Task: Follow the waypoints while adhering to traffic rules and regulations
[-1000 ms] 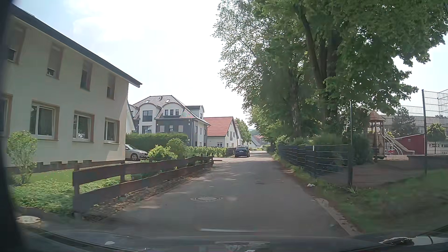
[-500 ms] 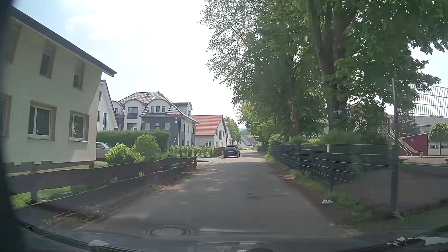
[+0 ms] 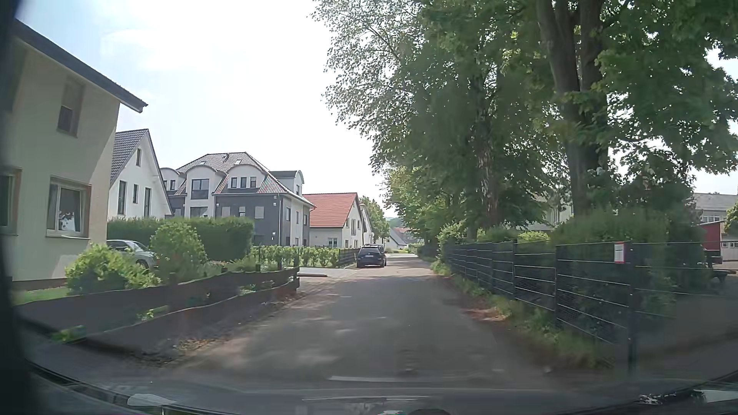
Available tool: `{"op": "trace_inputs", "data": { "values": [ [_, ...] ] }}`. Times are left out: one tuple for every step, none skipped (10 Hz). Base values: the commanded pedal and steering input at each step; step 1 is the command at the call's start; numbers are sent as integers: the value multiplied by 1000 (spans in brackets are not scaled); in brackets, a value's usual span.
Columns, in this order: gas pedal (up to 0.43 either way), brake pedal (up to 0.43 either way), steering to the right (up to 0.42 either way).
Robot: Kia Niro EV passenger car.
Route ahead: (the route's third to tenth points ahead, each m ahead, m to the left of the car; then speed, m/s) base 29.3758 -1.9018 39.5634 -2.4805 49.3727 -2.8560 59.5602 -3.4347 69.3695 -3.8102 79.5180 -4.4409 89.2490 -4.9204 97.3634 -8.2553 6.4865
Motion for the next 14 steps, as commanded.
{"op": "trace_inputs", "data": {
  "values": [
    [177, 0, 14],
    [177, 0, 12],
    [177, 0, 11],
    [177, 0, 11],
    [177, 0, 11],
    [177, 0, 11],
    [177, 0, 11],
    [177, 0, 11],
    [177, 0, 11],
    [177, 0, 11],
    [177, 0, 11],
    [177, 0, 11],
    [177, 0, 11],
    [177, 0, 11]
  ]
}}
